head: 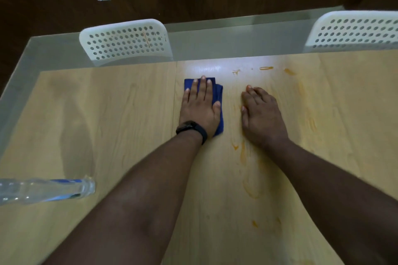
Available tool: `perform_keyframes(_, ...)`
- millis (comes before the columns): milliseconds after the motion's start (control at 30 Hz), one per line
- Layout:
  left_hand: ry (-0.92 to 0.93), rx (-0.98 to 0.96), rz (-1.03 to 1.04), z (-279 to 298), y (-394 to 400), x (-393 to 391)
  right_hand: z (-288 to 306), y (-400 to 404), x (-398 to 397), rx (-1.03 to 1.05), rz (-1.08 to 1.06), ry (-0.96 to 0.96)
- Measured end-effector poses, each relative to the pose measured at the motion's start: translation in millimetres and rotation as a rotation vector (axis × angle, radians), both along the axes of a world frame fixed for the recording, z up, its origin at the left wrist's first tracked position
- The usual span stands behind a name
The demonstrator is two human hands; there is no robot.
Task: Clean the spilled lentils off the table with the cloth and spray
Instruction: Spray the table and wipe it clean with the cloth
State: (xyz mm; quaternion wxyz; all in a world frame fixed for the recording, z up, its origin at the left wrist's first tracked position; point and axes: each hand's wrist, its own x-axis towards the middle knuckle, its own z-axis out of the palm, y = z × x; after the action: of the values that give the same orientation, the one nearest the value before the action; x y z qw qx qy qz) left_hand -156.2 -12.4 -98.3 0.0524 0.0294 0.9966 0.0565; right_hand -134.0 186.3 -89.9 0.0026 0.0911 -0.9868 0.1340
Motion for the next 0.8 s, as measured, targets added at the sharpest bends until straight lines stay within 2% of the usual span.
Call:
perform_keyframes(167,0.009,0.003,-0.058,-2,19,14,-3,1,0,-0.019,0.01,0.034)
perform_keyframes(333,-0.002,0.013,-0.122,-4,31,99,0,3,12,-0.086,-0.018,0.052)
perform_keyframes(400,-0.011,0.034,-0.131,-7,27,139,3,2,28,-0.112,-0.019,0.034)
perform_keyframes(567,-0.067,0.067,-0.098,6,8,247,15,-4,131,-0.076,0.066,-0.044)
perform_keyframes(700,-0.074,0.05,-0.069,8,6,261,11,14,187,-0.018,0.075,-0.061)
perform_keyframes(800,-0.055,0.026,-0.041,4,9,234,-1,27,207,0.005,0.088,-0.05)
